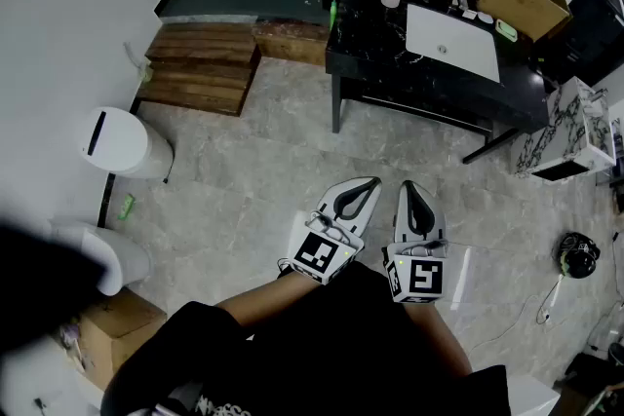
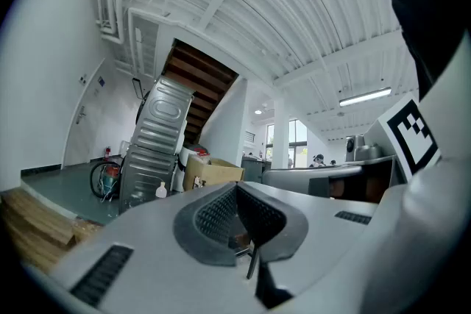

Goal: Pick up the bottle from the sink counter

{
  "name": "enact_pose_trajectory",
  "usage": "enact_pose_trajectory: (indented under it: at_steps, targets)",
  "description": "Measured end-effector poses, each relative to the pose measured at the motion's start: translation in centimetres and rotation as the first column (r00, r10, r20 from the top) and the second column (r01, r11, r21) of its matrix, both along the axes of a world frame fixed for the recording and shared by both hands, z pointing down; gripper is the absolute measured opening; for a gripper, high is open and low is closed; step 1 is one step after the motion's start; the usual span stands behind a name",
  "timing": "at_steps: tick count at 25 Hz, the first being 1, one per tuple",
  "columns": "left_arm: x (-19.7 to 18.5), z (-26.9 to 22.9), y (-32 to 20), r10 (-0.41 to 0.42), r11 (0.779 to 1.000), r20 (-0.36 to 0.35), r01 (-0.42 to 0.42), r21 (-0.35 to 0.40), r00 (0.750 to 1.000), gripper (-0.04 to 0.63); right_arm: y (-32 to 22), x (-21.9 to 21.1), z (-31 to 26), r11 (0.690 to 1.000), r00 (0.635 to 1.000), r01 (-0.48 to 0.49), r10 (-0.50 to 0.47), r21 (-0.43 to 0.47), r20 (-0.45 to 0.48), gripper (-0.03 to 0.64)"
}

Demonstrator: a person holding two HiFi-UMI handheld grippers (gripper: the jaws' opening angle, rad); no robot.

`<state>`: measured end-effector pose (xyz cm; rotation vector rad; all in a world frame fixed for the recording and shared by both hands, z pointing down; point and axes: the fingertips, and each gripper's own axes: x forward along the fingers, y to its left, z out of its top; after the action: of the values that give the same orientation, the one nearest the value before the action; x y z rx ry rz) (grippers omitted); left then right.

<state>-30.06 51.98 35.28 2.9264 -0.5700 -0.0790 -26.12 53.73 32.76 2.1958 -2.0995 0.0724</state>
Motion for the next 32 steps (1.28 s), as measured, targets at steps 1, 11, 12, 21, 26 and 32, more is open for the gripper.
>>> enact_pose_trajectory:
  at_steps: [1,11,12,21,26,32]
  targets:
    - [-0.2,-0.1,-0.9,-0.003,1.0,0.007,0.003,0.003,1.0,0.014,-0.7,-0.2,0.0,1.0,1.0,0.003,-0.003,0.014,0.023,0.037]
    - [-3.2,0.9,-9.3,-0.052,0.999,0.003,0.052,-0.004,0.999,0.014,-6.6,1.3,0.3,0.995,0.989,-0.057,0.046,0.078,0.139,0.038]
    - [-3.4,1.0,-10.0,-0.055,0.998,0.0,0.055,-0.004,0.998,0.014,-7.1,1.3,0.4,0.995,0.989,-0.065,0.054,0.078,0.138,0.038]
    - [-4.3,4.3,-15.0,-0.1,0.988,0.015,0.101,-0.119,0.995,0.014,-9.9,2.9,4.2,0.997,0.978,-0.077,0.074,0.006,0.193,0.038]
    - [-1.0,5.6,-17.7,-0.096,0.99,0.051,0.101,-0.101,0.994,0.014,-12.1,6.1,4.9,0.998,0.997,-0.057,0.056,0.02,0.052,0.038]
    - [5.9,5.3,-22.8,-0.096,0.995,0.099,0.099,-0.031,0.991,0.014,-17.2,12.6,5.1,0.998,0.998,-0.059,0.058,0.035,0.008,0.038]
